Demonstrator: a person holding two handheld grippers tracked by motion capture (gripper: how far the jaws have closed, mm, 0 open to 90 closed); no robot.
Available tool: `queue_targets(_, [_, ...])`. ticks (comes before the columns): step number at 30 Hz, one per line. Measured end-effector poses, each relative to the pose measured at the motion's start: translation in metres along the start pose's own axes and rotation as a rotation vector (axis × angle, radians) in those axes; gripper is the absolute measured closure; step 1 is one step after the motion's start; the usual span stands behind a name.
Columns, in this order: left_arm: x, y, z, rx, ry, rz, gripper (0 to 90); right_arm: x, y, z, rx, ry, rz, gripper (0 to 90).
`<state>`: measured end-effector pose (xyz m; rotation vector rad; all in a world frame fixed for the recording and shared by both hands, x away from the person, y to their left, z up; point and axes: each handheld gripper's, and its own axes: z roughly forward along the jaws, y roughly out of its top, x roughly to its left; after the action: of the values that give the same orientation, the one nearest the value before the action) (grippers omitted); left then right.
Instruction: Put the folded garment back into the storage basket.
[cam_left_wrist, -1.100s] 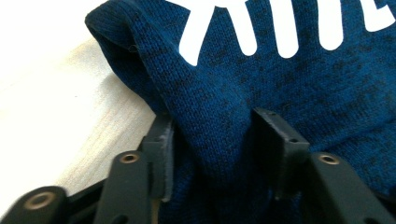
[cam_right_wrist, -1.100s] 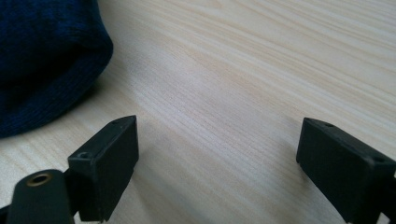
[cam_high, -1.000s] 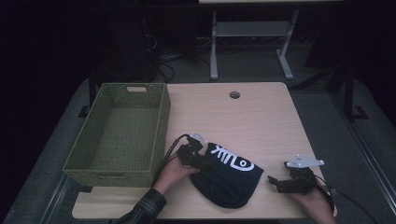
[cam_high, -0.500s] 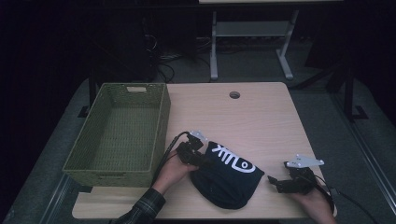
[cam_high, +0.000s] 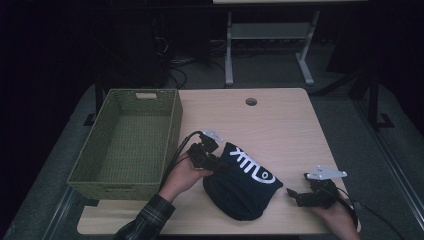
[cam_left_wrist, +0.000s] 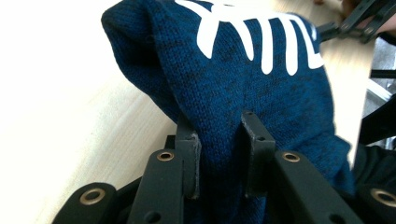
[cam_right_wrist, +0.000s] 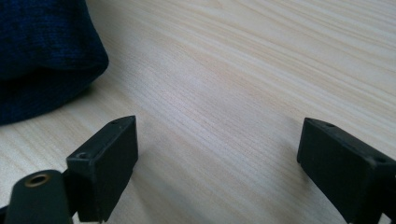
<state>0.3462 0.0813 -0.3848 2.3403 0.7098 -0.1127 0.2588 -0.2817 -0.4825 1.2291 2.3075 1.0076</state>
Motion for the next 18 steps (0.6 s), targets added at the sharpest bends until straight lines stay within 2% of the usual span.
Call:
queue_targets(2, [-0.001, 0.003, -0.003, -0.002, -0.001, -0.008, 72.4, 0.000, 0.000, 0.000, 0.000, 0.000, 0.000, 12.1])
queue_targets(11, [-0.010, 0.015, -0.016, 0.037, -0.015, 0.035, 72.6, 0.000, 0.000, 0.000, -0.001, 0.000, 0.000, 12.1])
queue_targets(18, [-0.016, 0.028, -0.032, 0.032, -0.007, 0.052, 72.6, 0.000, 0.000, 0.000, -0.001, 0.000, 0.000, 12.1])
